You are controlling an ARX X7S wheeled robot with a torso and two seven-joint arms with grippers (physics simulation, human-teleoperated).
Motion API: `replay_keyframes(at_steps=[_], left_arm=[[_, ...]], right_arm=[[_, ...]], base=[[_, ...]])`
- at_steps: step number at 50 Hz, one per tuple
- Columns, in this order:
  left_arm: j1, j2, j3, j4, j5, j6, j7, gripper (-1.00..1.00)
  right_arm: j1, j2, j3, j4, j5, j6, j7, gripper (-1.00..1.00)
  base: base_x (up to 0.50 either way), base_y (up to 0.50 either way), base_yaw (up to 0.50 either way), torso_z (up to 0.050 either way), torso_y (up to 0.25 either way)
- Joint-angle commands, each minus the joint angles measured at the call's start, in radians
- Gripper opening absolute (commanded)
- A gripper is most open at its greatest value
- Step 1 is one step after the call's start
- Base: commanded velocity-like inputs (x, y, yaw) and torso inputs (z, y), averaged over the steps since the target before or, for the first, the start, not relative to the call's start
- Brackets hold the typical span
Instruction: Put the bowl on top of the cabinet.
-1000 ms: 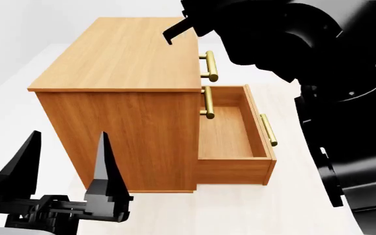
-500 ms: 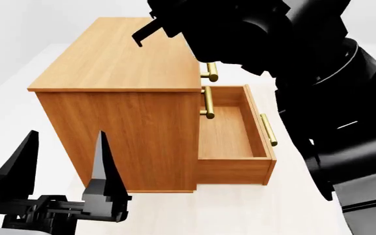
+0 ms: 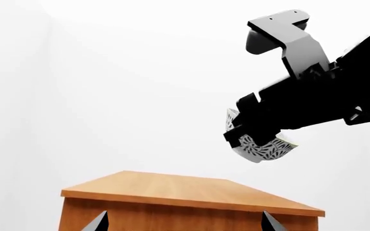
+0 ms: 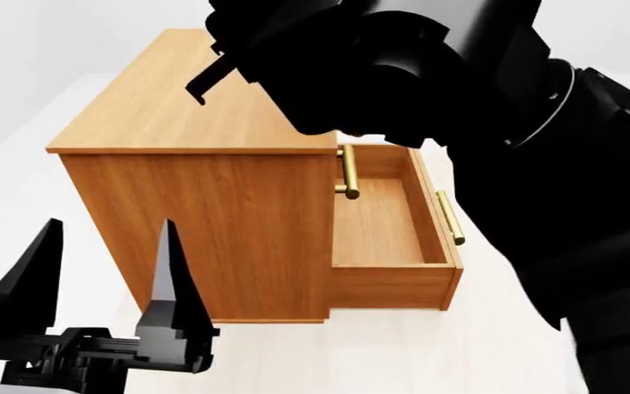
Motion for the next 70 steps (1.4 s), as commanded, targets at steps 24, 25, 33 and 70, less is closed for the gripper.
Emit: replay_keyframes(at_steps=[24,25,33,70], left_arm=[[-0.001,-0.005,0.012,-0.013,0.001,0.016,0.0,1.0],[0.001,-0.006,0.011,-0.014,0.0,0.018,0.0,1.0],[0.0,-0.008,0.013,-0.008,0.0,0.012,-0.005,1.0],[-0.003,-0.015,0.019,-0.001,0.003,0.009,-0.019,1.0]], right_arm=[[0.037,0.0,-0.084,-0.039,0.214,-0.038,0.091,-1.0],[0.038,0.0,-0.089,-0.038,0.22,-0.041,0.094,-1.0],[0.048,0.001,-0.111,-0.061,0.284,-0.055,0.121,-1.0],[0.061,0.024,-0.182,-0.085,0.386,-0.117,0.152,-1.0]], base=[[0.0,0.0,0.0,0.0,0.001],[0.0,0.0,0.0,0.0,0.0],[0.0,0.0,0.0,0.002,0.0],[0.0,0.0,0.0,0.0,0.001]])
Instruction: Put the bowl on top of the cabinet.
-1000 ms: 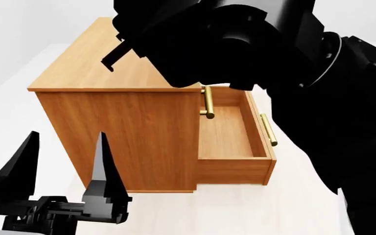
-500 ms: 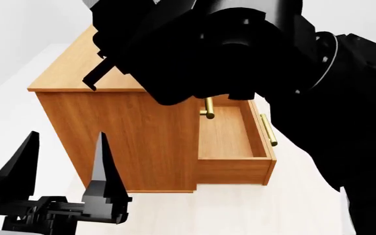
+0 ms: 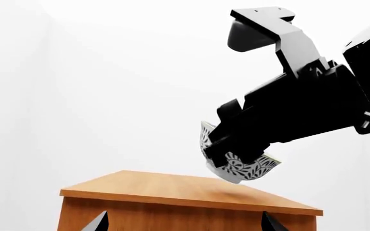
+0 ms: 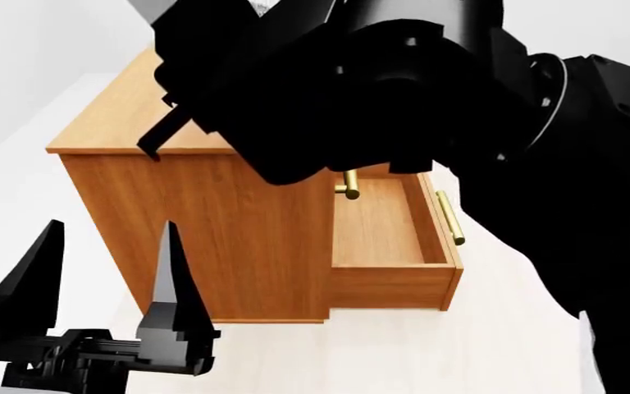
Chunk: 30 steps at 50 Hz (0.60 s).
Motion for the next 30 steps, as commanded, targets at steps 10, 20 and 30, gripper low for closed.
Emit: replay_keyframes(at_steps=[10,20,30], left_arm=[[-0.004,-0.003,0.004,0.001,-0.001,-0.001,-0.007,1.0],[-0.004,-0.005,0.005,-0.002,0.0,0.002,-0.009,1.0],[-0.003,-0.008,0.003,0.0,-0.001,0.003,-0.013,1.0]], right_arm=[[0.015,0.007,-0.02,-0.01,0.014,-0.012,0.016,-1.0],[0.018,0.008,-0.029,-0.012,0.023,-0.024,0.018,-1.0],[0.015,0.015,-0.043,-0.016,0.025,-0.038,0.018,-1.0]], base=[[0.0,0.0,0.0,0.0,0.001],[0.0,0.0,0.0,0.0,0.0],[0.0,0.0,0.0,0.0,0.001]])
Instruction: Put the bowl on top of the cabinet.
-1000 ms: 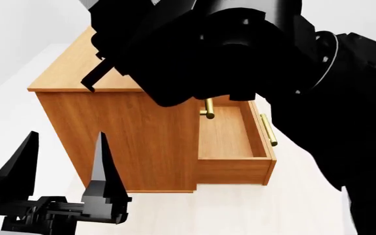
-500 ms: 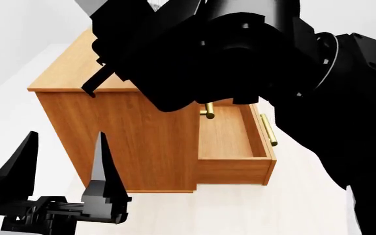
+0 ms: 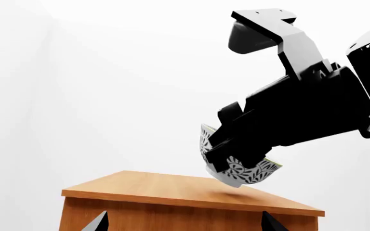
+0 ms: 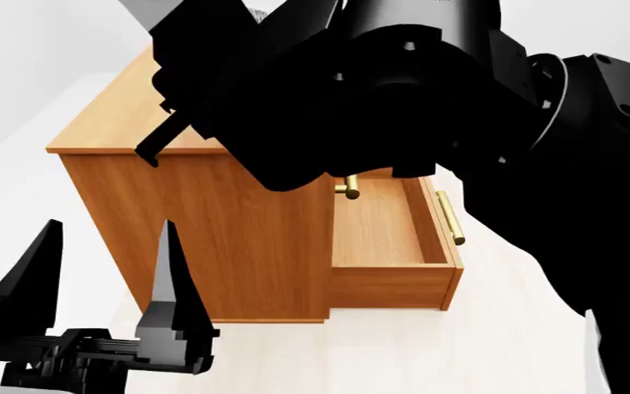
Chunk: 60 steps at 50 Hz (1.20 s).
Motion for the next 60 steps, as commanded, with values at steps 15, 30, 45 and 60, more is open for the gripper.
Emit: replay_keyframes(at_steps=[15,30,45,60], left_arm=[[-0.003,-0.007,0.001,0.003,-0.003,-0.002,-0.01,1.0],[-0.005,-0.008,0.007,0.001,0.001,-0.001,-0.012,1.0],[-0.006,-0.011,0.008,0.001,-0.003,0.0,-0.016,1.0],[-0.013,-0.013,0.014,0.001,-0.002,-0.004,-0.019,1.0]], right_arm=[[0.006,0.011,-0.002,-0.012,0.003,-0.039,-0.037,1.0],[0.019,0.025,-0.004,-0.009,0.01,-0.052,-0.045,1.0],[0.057,0.06,0.041,-0.035,0.054,-0.063,-0.021,1.0],[0.093,0.143,0.125,-0.089,0.127,-0.081,0.025,1.0]], base=[[0.0,0.0,0.0,0.0,0.0],[0.0,0.0,0.0,0.0,0.0],[0.0,0.0,0.0,0.0,0.0],[0.0,0.0,0.0,0.0,0.0]])
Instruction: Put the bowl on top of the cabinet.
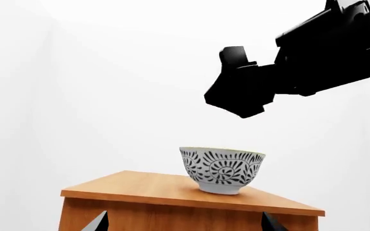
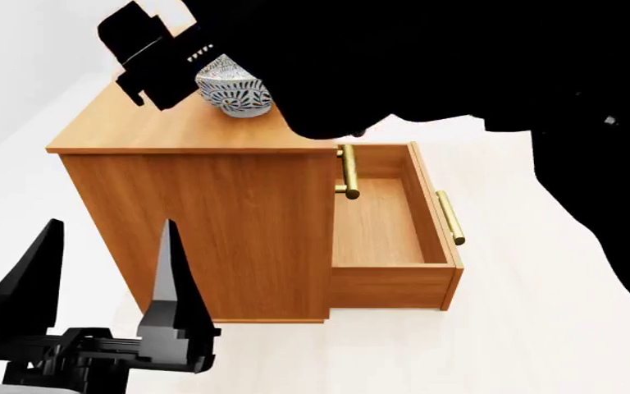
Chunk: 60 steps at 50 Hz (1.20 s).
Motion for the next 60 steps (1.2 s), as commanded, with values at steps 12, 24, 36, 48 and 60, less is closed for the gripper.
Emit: replay_keyframes(at_steps=[12,24,36,48,60], left_arm=[[-0.003,-0.002,0.01,-0.004,0.007,0.001,-0.003,1.0],[0.0,-0.004,0.013,-0.006,0.01,0.007,-0.005,1.0],[-0.009,-0.005,0.02,-0.004,0.015,-0.004,-0.009,1.0],[-0.009,-0.004,0.03,-0.003,0.022,-0.003,-0.01,1.0],[-0.008,-0.012,0.023,0.007,0.017,-0.006,-0.017,1.0]], right_arm=[[0.01,0.149,0.099,-0.119,0.066,-0.034,0.066,1.0],[-0.042,0.284,0.135,-0.233,0.042,-0.066,0.1,1.0],[-0.065,0.412,0.19,-0.354,0.108,-0.074,0.179,1.0],[-0.102,0.54,0.247,-0.51,0.195,-0.098,0.273,1.0],[-0.147,0.633,0.29,-0.67,0.257,-0.137,0.355,1.0]], base=[[0.0,0.0,0.0,0.0,0.0],[0.0,0.0,0.0,0.0,0.0],[0.0,0.0,0.0,0.0,0.0],[0.0,0.0,0.0,0.0,0.0],[0.0,0.0,0.0,0.0,0.0]])
